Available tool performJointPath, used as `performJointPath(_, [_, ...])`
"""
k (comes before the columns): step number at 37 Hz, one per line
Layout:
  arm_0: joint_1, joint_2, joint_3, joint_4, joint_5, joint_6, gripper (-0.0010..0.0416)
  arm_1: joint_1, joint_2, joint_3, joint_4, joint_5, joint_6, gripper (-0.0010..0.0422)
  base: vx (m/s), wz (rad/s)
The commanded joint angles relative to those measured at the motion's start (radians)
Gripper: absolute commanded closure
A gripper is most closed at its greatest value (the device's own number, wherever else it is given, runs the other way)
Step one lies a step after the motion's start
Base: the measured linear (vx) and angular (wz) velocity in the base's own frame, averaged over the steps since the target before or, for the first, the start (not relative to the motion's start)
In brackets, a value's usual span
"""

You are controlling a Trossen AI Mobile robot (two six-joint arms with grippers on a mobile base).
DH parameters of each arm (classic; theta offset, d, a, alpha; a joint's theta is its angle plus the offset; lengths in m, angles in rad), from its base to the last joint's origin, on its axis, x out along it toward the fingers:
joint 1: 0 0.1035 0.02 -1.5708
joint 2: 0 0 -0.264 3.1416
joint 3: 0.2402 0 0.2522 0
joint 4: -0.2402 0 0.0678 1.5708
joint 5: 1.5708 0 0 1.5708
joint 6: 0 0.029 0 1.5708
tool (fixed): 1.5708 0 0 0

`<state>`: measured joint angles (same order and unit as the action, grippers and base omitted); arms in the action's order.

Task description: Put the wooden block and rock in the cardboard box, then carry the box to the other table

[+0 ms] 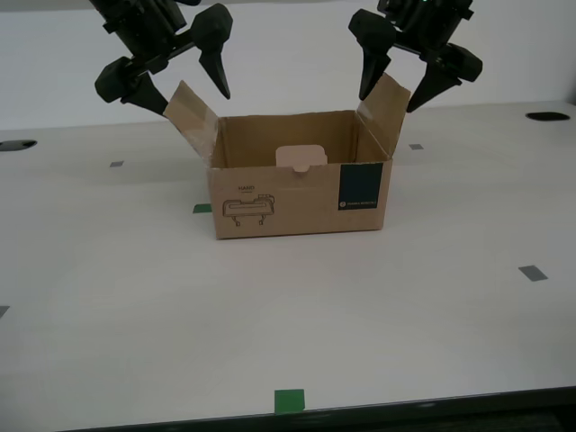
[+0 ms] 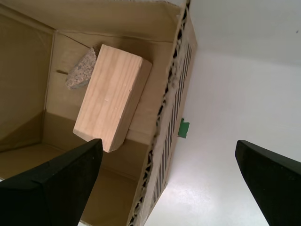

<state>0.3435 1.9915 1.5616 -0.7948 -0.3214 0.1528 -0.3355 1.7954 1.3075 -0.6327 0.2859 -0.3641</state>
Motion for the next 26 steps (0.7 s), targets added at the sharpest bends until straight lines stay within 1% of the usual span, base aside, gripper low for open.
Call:
performJointPath(1, [0.0, 0.0, -0.042, 0.062, -0.004, 0.008, 0.0012, 0.0, 0.0, 0.0, 0.008, 0.003, 0.005, 0.0018, 0.0, 0.0])
performJointPath(5, [0.001, 0.0, -0.075, 0.085, -0.004, 0.022, 0.0012, 0.0, 0.0, -0.001, 0.02, 0.001, 0.005, 0.0018, 0.0, 0.0])
performJointPath(10, [0.004, -0.001, -0.091, 0.092, -0.004, 0.023, 0.0012, 0.0, 0.0, -0.001, 0.025, -0.04, 0.013, 0.0018, 0.0, 0.0])
performJointPath(17, [0.006, -0.001, -0.072, 0.084, -0.004, 0.031, 0.0012, 0.0, 0.0, -0.001, 0.029, -0.039, 0.013, 0.0018, 0.0, 0.0])
performJointPath(21, [0.006, -0.001, -0.061, 0.084, -0.004, 0.033, 0.0012, 0.0, 0.0, -0.001, 0.034, -0.04, 0.023, 0.0018, 0.0, 0.0])
performJointPath(26, [0.009, -0.001, -0.055, 0.085, -0.004, 0.048, 0.0012, 0.0, 0.0, -0.001, 0.048, -0.04, 0.026, 0.0018, 0.0, 0.0])
